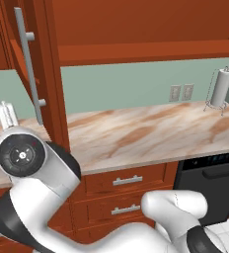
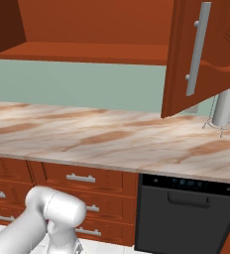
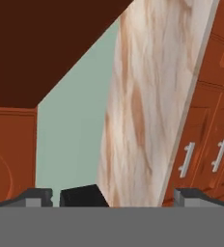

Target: Close all open cabinet doors.

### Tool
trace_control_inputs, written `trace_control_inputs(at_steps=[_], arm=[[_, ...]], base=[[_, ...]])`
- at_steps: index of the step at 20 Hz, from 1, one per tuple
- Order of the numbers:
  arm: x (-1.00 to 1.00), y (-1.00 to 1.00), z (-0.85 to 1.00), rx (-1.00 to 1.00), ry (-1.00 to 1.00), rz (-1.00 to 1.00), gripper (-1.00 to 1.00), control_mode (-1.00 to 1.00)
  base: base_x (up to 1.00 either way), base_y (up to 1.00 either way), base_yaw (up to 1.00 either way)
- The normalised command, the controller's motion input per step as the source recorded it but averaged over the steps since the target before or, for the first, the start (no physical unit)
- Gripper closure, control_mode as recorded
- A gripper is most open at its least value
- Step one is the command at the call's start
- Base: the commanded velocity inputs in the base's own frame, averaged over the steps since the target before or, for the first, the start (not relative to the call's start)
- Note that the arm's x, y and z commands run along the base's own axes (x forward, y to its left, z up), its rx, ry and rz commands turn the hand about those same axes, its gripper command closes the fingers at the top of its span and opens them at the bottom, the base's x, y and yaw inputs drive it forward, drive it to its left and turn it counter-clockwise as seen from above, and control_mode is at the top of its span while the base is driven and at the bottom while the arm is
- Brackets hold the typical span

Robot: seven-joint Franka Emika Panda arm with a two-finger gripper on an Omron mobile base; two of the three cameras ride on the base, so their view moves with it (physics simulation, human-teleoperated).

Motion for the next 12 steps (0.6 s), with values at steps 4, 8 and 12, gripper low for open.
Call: trace_control_inputs(at_steps=[4, 8, 12], arm=[[0.19, 0.02, 0.00, -0.10, -0.01, -0.07, -1.00, -1.00], [0.04, -0.17, 0.00, -0.02, 0.00, -0.11, -1.00, -1.00], [-0.12, -0.16, 0.00, 0.00, -0.06, -0.11, -1.00, -1.00]], base=[[0.00, 0.00, 0.00], [0.00, 0.00, 0.00], [0.00, 0.00, 0.00]])
